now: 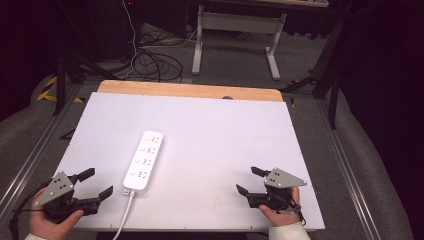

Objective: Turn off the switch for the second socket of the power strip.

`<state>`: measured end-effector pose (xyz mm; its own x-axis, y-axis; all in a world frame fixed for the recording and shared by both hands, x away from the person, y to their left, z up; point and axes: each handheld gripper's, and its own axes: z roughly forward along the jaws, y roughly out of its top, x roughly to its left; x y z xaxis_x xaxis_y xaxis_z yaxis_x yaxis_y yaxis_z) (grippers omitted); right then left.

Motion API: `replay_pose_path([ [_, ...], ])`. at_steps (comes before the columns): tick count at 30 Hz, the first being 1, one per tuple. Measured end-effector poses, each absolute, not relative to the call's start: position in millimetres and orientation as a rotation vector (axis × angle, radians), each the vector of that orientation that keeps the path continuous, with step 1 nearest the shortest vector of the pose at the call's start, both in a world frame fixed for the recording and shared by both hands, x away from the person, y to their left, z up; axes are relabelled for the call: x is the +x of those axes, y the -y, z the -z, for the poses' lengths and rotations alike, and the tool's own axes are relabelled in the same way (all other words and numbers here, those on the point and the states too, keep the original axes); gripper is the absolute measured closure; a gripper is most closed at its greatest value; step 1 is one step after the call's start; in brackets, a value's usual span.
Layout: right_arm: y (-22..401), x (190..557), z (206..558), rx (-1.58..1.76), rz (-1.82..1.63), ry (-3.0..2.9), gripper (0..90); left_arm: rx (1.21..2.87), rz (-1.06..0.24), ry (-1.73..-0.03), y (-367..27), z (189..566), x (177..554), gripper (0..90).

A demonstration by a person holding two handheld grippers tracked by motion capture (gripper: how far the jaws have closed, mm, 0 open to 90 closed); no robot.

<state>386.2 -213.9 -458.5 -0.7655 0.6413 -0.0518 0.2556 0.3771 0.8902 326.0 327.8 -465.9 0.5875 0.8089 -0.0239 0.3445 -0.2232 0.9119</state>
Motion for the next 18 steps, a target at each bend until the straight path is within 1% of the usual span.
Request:
replay_pose_path([
  [18,213.0,385.8,460.1,0.774,-1.354,-2.244,26.7,1.827,-0.594,-0.928,-328.1,461.5,324.4,17.7],
])
